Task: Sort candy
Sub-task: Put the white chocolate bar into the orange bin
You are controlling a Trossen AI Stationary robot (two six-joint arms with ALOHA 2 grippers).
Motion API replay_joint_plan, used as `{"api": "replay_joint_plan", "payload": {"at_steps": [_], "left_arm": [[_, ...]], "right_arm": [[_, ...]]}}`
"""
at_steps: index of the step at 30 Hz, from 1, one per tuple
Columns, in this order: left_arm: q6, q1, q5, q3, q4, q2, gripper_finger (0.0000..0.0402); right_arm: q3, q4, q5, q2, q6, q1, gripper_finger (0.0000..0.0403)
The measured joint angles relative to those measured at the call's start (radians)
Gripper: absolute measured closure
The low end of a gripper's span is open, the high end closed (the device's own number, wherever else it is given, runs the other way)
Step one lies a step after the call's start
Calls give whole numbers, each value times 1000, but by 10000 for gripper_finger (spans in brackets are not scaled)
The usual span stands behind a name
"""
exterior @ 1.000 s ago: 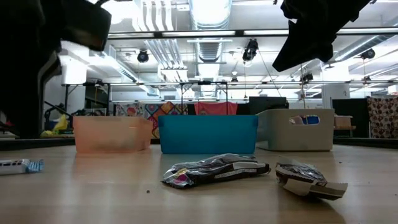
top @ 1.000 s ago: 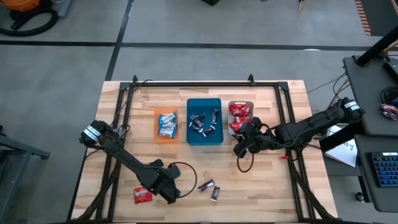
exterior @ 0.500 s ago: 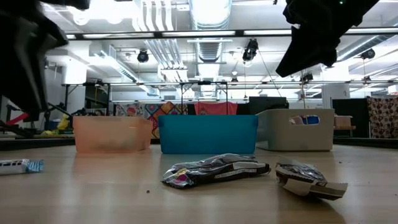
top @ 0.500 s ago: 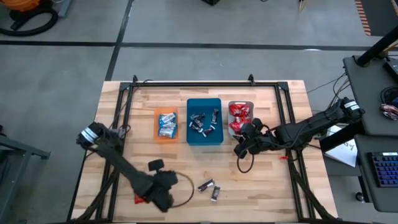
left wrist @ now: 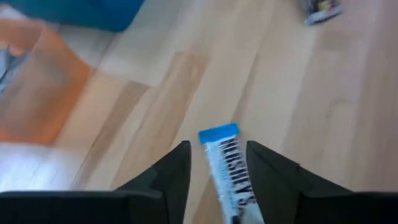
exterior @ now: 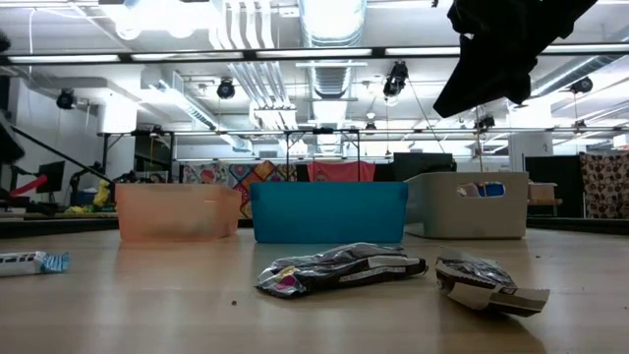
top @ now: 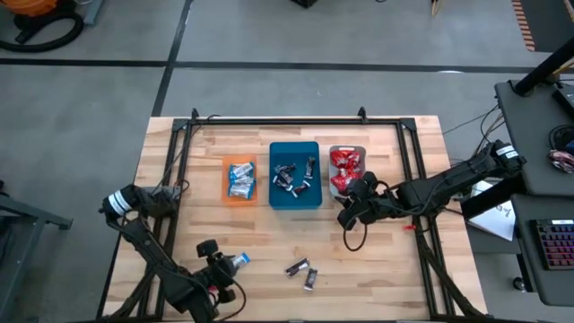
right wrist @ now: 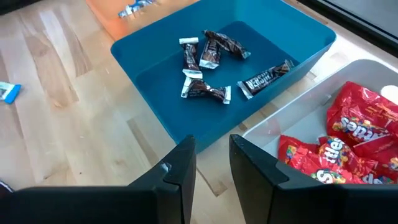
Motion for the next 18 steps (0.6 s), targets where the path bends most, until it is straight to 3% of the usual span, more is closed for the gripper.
{"api": "replay_joint_plan", "payload": {"at_steps": [7, 18], "left_arm": [[-55, -30, -56, -92, 179, 2, 234], [-97, -39, -63, -217, 323, 3, 231]], "right_arm": [[0, 13, 0, 0, -3, 0, 314], [-4, 13, 0, 0, -11, 0, 314]]}}
